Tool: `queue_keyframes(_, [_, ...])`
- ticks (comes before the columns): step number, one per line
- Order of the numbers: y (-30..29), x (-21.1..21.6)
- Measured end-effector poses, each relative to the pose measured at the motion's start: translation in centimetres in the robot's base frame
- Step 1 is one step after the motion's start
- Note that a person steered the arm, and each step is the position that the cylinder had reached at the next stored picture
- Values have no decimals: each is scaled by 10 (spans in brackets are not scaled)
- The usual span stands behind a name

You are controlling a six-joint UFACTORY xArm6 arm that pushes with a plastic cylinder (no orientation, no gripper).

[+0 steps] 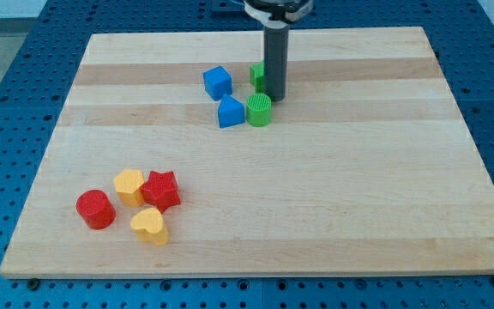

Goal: Place the blue triangle in between the green star and green circle

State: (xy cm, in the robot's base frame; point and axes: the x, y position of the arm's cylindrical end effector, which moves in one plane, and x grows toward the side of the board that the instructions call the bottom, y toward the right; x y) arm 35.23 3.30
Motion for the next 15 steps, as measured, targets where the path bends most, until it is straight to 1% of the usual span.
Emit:
queue_keyframes(1, [15, 0])
queue_keyframes(2, [18, 2])
queue_keyframes(3, [18, 30])
queue_keyframes(5, [18, 107])
queue_keyframes(6, [7, 126])
queue_keyframes(7, [-21, 125])
queue_keyframes(9, [-75, 101])
queue_keyframes(12, [-82, 86])
queue_keyframes(15, [-82, 26])
